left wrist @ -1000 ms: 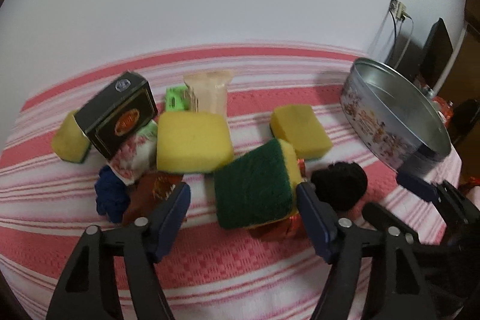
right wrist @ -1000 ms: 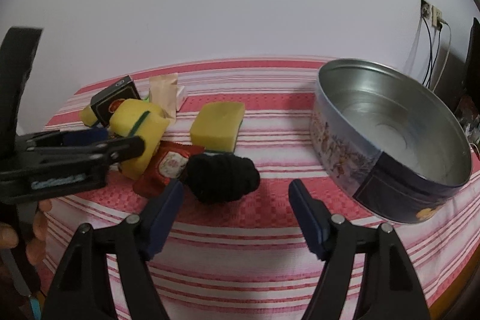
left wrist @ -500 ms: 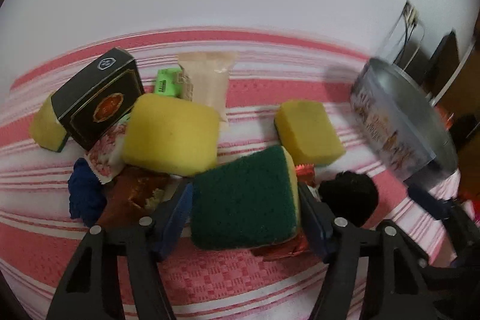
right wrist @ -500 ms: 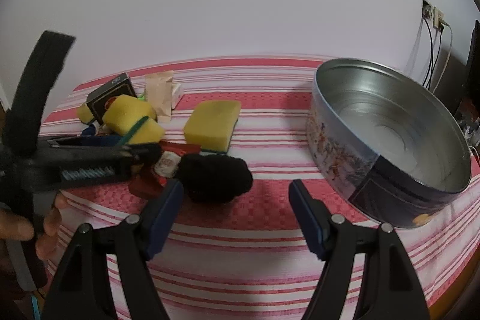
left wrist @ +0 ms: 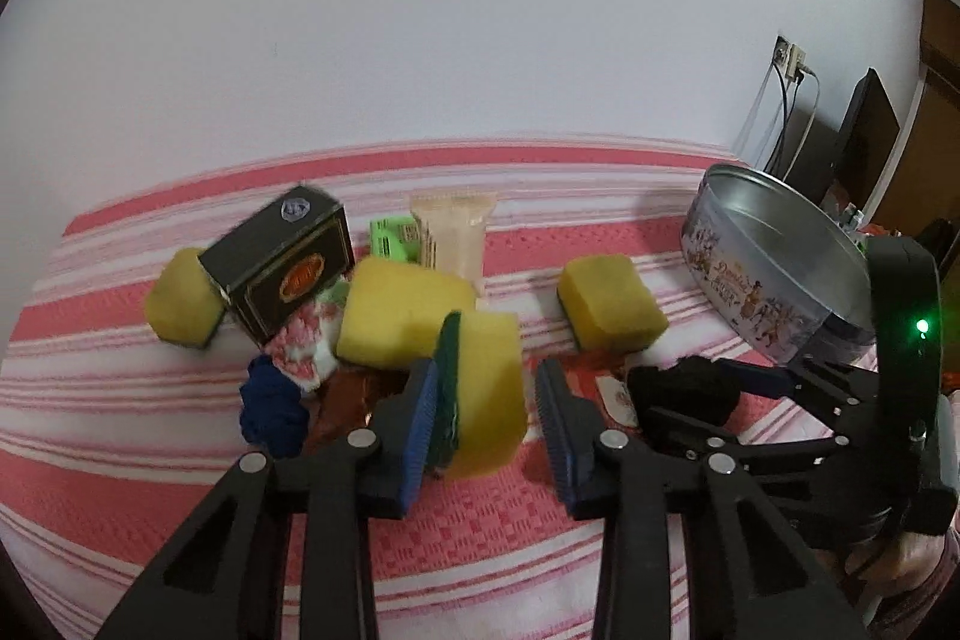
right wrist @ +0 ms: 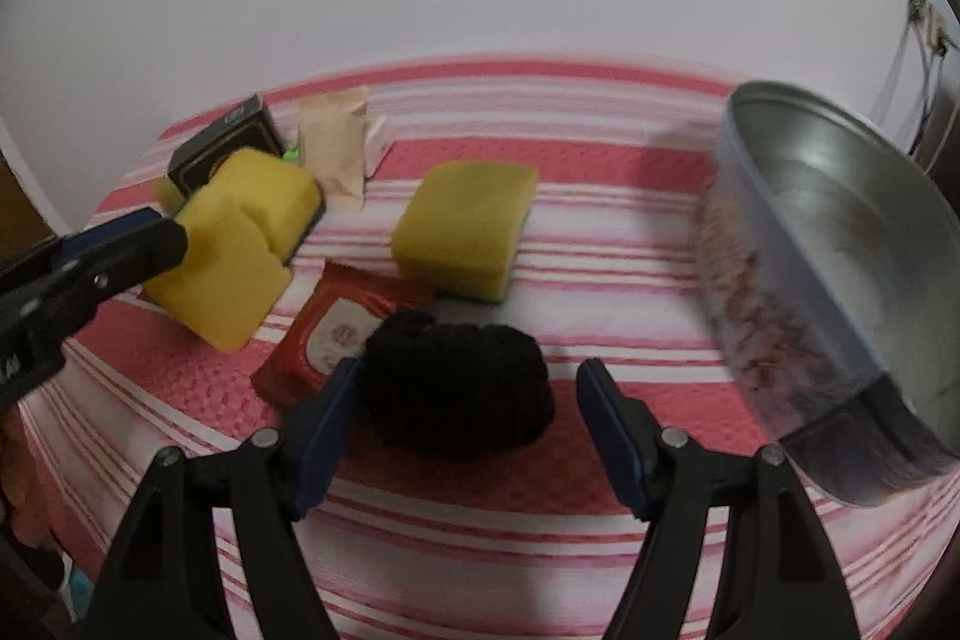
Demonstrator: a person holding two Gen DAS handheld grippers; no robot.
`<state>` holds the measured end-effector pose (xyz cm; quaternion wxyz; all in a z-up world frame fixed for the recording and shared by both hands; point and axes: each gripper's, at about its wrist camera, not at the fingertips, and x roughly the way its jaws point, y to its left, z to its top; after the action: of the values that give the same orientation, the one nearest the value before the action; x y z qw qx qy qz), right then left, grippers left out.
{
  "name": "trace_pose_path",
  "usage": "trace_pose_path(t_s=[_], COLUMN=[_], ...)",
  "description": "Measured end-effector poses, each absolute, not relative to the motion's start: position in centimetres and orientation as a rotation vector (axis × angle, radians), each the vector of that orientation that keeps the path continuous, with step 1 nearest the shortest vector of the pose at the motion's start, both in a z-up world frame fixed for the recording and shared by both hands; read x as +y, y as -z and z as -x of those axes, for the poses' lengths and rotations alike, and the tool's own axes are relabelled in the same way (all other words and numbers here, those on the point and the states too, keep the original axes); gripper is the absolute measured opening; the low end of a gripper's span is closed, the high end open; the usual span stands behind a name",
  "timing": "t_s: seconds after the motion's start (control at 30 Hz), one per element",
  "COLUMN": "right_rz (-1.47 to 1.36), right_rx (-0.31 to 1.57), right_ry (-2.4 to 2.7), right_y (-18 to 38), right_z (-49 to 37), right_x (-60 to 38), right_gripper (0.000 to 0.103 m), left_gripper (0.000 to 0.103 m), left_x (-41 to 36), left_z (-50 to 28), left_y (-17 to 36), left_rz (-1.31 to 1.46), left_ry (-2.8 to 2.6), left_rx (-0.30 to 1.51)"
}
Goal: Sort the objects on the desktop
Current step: 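Grasp the yellow-green sponge with the left tool while the right tool grasps the black fuzzy ball, then carry the sponge with the left tool while the right tool carries the black ball over the tin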
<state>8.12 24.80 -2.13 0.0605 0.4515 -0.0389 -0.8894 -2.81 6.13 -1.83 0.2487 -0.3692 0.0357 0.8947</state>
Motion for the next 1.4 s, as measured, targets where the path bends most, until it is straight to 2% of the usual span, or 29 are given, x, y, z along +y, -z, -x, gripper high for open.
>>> trace_pose_path(t_s=[0.03,0.43,0.57,0.63,0.9,1.4], right_rz=[-1.379,-1.247,-1.215,-1.197,-1.015,-0.989], right_rx=[-0.156,-0.207,-0.235,-0.246,-0.253,-0.406], right_ry=[2.649,2.766,2.796,2.818,3.021,3.583], right_y=[2.4,0.1,-0.6,-1.1,-5.1,-8.7], right_z=[-8.0,-9.9,-10.8,-11.1,-13.5,-16.5], right_x=[24.8,25.5,26.2,26.7,29.7,41.9], right_gripper=[0.054,0.052,0.052,0.053,0.053,0.053], left_gripper=[0.037,0.037,0.032,0.032,0.032,0.032], left_x=[6.3,7.6,7.2,6.9,8.4,22.3], left_z=[2.8,5.1,5.1,4.5,1.2,-2.7], left_y=[2.2,4.7,5.5,4.6,-0.9,-6.3], left_rz=[1.015,1.149,1.156,1.108,0.849,0.529], left_ry=[-2.438,-2.434,-2.433,-2.43,-2.426,-2.16], left_rx=[0.1,0.151,0.094,0.05,0.057,0.18])
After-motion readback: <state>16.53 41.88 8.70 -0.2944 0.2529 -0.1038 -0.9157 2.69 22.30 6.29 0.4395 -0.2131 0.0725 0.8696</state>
